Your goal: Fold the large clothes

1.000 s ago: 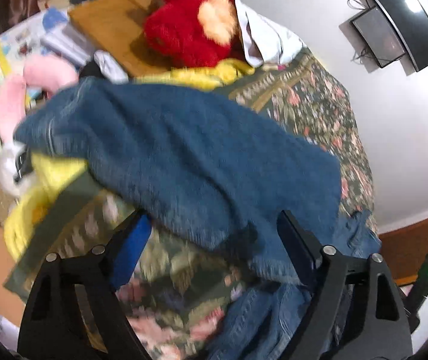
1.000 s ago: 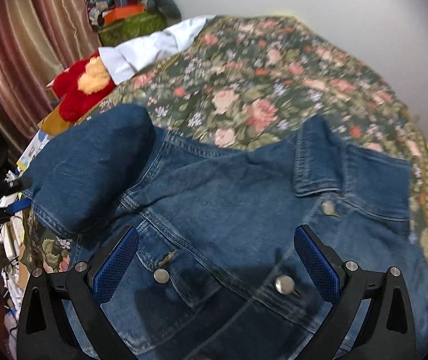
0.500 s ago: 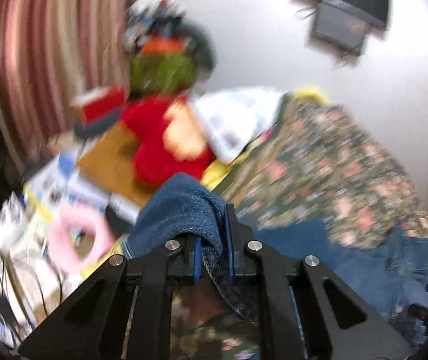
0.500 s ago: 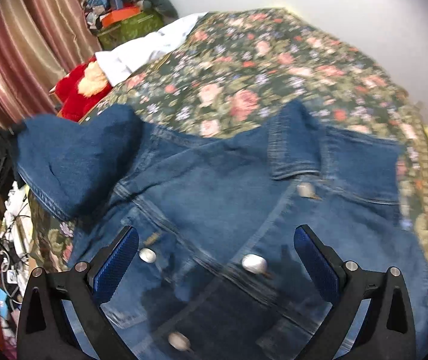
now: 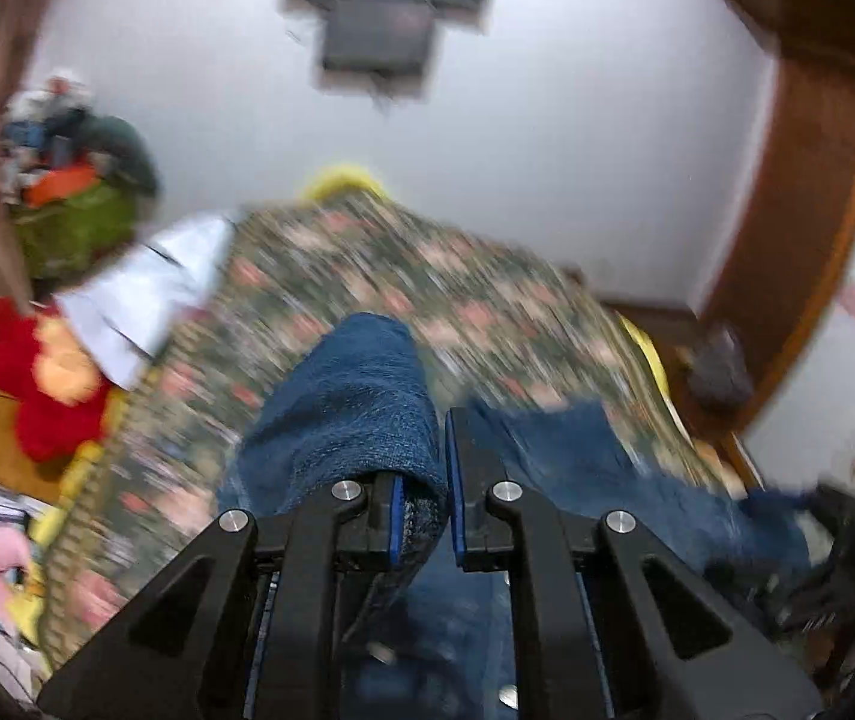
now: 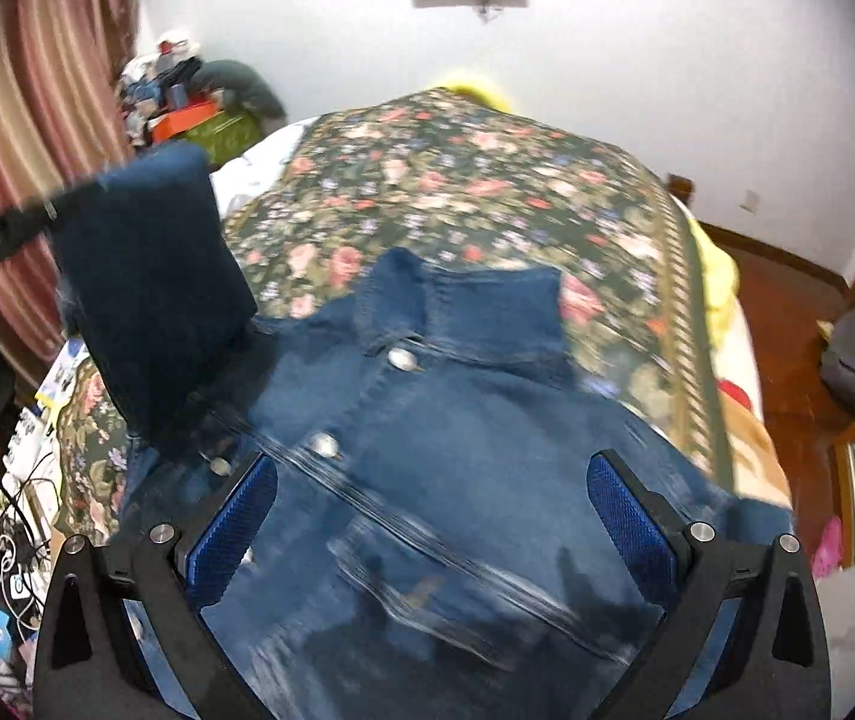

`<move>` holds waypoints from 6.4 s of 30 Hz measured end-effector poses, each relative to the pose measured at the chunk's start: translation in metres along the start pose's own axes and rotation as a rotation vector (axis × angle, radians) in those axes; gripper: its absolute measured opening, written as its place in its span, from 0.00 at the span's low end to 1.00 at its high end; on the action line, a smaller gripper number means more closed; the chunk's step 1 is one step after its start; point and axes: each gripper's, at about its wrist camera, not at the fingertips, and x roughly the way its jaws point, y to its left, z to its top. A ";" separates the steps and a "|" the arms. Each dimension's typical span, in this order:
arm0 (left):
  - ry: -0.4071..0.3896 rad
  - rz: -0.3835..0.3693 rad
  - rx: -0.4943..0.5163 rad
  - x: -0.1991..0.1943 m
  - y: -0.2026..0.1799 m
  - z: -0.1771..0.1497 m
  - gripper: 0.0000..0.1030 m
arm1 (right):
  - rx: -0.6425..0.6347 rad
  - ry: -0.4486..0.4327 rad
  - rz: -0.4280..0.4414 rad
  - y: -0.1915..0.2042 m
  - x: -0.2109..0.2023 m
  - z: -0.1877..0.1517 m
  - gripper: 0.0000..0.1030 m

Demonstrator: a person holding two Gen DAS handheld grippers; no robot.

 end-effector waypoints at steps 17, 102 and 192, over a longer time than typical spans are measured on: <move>0.352 -0.161 0.071 0.035 -0.029 -0.087 0.49 | -0.002 0.054 0.029 0.007 -0.002 -0.021 1.00; 0.395 0.220 0.061 0.049 0.058 -0.133 0.73 | 0.065 0.253 -0.102 -0.016 0.082 -0.056 0.93; 0.251 0.122 -0.035 -0.019 0.060 -0.117 0.75 | 0.083 0.254 0.209 0.088 0.096 -0.022 0.09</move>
